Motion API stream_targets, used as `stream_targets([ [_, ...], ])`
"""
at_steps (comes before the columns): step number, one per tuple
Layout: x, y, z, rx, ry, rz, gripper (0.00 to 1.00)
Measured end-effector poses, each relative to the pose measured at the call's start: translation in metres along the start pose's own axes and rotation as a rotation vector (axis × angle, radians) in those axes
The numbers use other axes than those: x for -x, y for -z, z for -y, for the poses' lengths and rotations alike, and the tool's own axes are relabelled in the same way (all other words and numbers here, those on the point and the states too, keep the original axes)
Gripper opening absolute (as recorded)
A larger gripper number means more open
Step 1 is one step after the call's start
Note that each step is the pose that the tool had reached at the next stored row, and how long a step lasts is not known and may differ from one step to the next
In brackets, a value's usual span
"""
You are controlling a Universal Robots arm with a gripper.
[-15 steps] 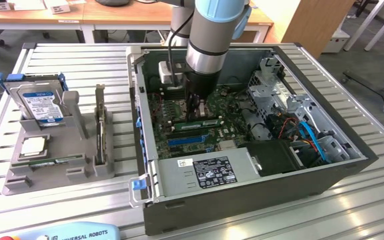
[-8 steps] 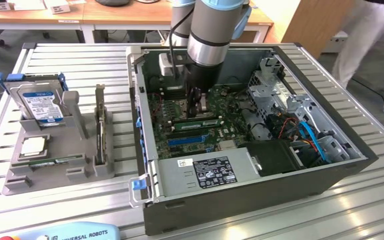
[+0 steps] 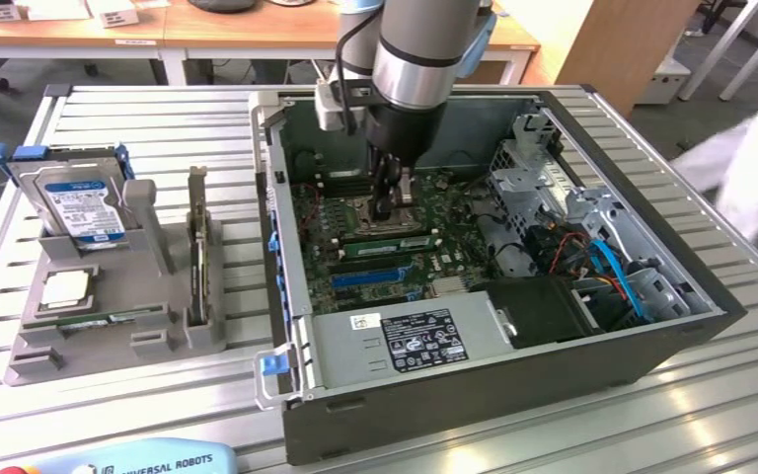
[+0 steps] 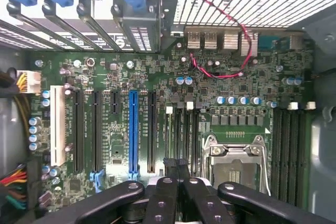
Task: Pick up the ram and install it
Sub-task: 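Press down the ram until it locks into place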
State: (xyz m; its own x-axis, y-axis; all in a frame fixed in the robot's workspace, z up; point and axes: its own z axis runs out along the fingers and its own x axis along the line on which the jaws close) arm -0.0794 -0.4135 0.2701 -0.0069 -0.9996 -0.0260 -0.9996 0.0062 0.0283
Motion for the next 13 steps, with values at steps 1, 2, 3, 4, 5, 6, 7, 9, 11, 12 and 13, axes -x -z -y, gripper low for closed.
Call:
stream_targets([
  [1,0.0,0.0021,-0.0001,0.0,0.0,0.0,0.1],
  [2,0.0001,0.0034,-0.0001,0.0,0.0,0.0,0.1],
  [3,0.0001,0.0036,-0.0001,-0.0001,0.0,0.0002,0.1],
  [4,0.0001,0.0035,-0.0001,-0.0001,0.0,0.0002,0.1],
  [5,0.0001,0.0035,-0.0001,-0.0002,0.0,0.0002,0.1],
  [6,0.0001,0.0036,-0.0001,-0.0001,0.0,0.0002,0.1],
  [7,0.0001,0.0036,-0.0001,-0.0001,0.0,0.0001,0.1],
  [9,0.0001,0.0037,0.0002,0.0,0.0,-0.0001,0.1],
  [11,0.0001,0.0038,0.0018,0.0001,0.0,-0.0003,0.1],
  [12,0.0001,0.0038,0.0034,0.0001,0.0,-0.0001,0.1],
  [13,0.0,0.0038,0.0052,0.0,0.0,0.0,0.1],
])
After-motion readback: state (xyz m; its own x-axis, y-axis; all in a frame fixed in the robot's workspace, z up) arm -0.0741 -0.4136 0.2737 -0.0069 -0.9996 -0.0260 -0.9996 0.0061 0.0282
